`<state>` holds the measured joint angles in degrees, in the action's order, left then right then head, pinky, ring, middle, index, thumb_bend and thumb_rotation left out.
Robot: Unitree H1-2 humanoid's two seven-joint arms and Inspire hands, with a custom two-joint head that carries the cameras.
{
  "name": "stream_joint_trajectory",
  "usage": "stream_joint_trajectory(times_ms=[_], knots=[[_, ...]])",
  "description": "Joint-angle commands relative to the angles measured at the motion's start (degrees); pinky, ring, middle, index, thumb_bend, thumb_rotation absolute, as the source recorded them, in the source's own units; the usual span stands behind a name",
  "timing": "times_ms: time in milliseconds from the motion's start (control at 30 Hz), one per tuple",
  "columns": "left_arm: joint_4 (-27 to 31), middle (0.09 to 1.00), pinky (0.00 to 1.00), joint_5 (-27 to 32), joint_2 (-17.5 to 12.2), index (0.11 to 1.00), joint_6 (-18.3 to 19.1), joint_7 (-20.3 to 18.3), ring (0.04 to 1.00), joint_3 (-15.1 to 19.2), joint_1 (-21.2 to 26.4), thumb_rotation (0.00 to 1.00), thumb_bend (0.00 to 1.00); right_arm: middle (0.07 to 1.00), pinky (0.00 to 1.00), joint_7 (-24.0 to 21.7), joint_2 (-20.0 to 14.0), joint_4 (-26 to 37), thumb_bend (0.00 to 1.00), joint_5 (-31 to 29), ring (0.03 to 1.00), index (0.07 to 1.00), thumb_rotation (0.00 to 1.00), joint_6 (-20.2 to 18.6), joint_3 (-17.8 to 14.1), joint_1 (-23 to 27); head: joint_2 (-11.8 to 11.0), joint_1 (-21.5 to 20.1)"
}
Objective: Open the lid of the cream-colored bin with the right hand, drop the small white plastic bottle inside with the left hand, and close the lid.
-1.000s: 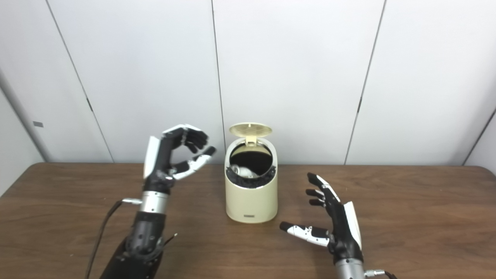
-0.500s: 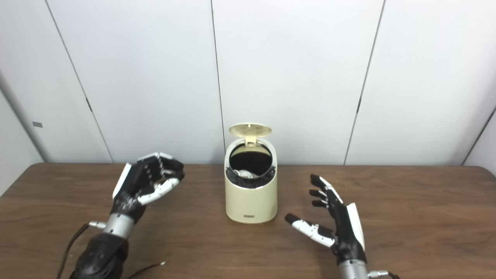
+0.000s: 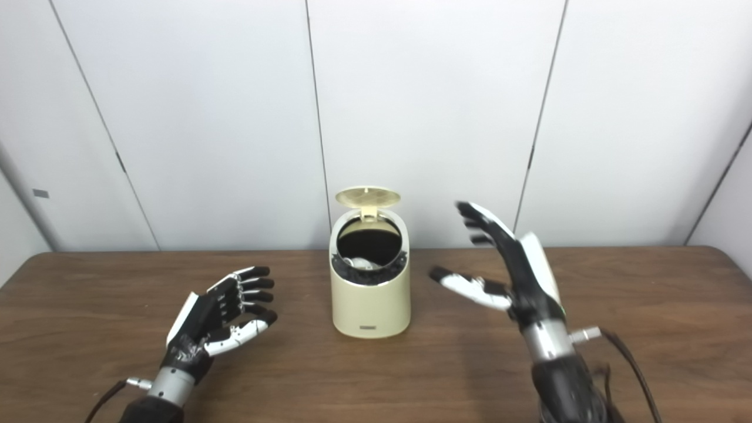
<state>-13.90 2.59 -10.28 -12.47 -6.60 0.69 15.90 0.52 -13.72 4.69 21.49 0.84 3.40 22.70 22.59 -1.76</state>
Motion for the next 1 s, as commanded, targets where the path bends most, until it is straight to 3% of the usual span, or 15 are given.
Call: stream_joint_trajectory(times_ms=[0,133,267,533,733,967], knots=[[-0.3,0.754,0.61,0.2,0.4,0.800,-3.8,0.1,0.695,0.2,0.9,0.03,0.61,0.837,0.71,-1.9,-1.4,3.0,0.60,2.7,0.804,0.816,0.50,-2.2,0.8,4.6,-0.2,-0.1],[-1.7,0.751,0.59,-0.2,1.8,0.807,-4.9,0.2,0.690,0.1,0.8,0.03,0.61,0.835,0.72,-6.8,-3.4,5.1,0.61,7.0,0.832,0.811,0.58,-7.9,3.2,9.7,-0.6,0.0],[-2.2,0.746,0.58,0.0,2.6,0.801,-5.1,0.2,0.683,0.1,0.8,0.05,0.62,0.848,0.71,-10.2,-4.6,6.3,0.61,9.1,0.840,0.834,0.65,-11.2,4.5,12.3,-0.8,0.3],[-2.8,0.743,0.58,-0.3,3.1,0.806,-5.8,0.5,0.685,0.3,1.1,0.07,0.61,0.837,0.71,-11.9,-4.8,4.7,0.62,12.0,0.843,0.818,0.70,-11.0,6.8,16.1,-0.8,0.5],[-3.4,0.738,0.58,0.1,3.4,0.802,-6.5,0.3,0.688,0.5,1.2,0.08,0.62,0.860,0.82,-15.0,-4.5,6.2,0.60,12.4,0.917,0.823,0.64,-12.7,7.9,16.4,-0.6,0.9],[-2.4,0.729,0.58,-0.7,3.3,0.795,-5.1,0.9,0.675,0.6,1.0,0.08,0.61,0.857,0.83,-17.1,-4.2,4.8,0.62,13.6,0.921,0.824,0.63,-12.9,9.4,17.8,-0.4,1.3]])
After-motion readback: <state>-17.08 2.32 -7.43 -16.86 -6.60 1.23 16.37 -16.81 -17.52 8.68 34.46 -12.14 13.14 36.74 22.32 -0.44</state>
